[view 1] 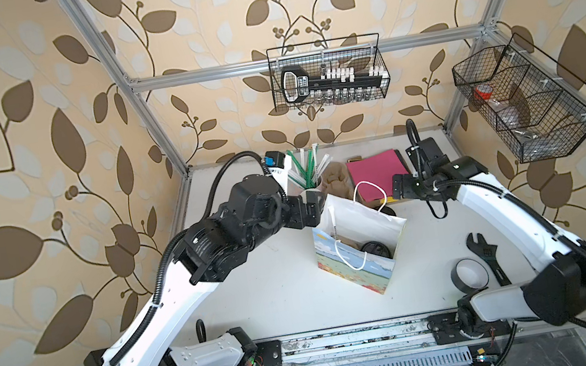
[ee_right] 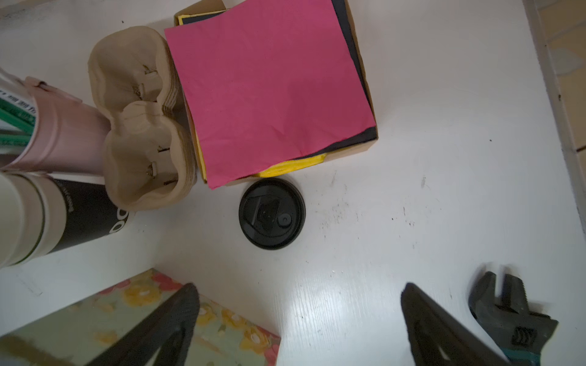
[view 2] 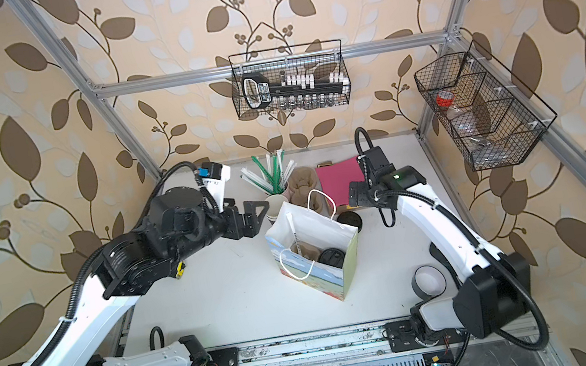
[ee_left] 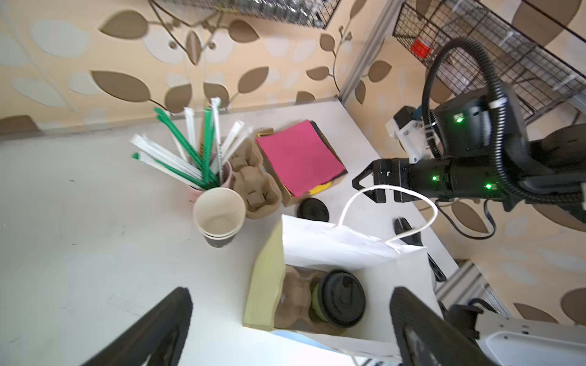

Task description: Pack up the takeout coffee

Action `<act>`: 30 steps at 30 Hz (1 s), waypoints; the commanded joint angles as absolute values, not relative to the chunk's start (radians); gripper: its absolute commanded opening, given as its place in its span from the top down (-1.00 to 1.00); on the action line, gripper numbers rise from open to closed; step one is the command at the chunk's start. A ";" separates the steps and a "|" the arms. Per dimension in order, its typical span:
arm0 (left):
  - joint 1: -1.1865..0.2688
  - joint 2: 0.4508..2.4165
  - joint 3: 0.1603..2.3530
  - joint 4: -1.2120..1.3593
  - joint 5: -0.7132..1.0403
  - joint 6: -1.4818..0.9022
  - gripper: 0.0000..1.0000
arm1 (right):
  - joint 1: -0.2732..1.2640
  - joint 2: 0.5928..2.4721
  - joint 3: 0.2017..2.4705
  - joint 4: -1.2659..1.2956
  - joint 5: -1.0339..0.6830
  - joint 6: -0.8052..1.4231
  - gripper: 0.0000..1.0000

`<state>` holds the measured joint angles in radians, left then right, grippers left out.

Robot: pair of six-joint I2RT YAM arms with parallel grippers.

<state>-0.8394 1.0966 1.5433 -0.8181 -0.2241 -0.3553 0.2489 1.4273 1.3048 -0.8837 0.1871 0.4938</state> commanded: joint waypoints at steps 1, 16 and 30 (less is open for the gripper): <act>-0.850 0.992 1.451 -0.768 -0.441 -0.295 -0.98 | 0.222 1.541 1.368 -0.822 0.179 0.519 -0.90; -0.848 0.778 1.022 -0.516 -0.773 -0.274 -0.98 | 0.199 2.100 1.782 -0.863 0.211 0.512 -0.47; -0.819 0.792 0.971 -0.500 -0.744 -0.312 -0.98 | 0.162 2.239 1.822 -0.825 0.179 0.507 0.11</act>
<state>-0.8349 0.7799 0.9657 -0.5278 -0.7349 -0.2913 0.1711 2.2089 1.8076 -0.8291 0.1894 0.5068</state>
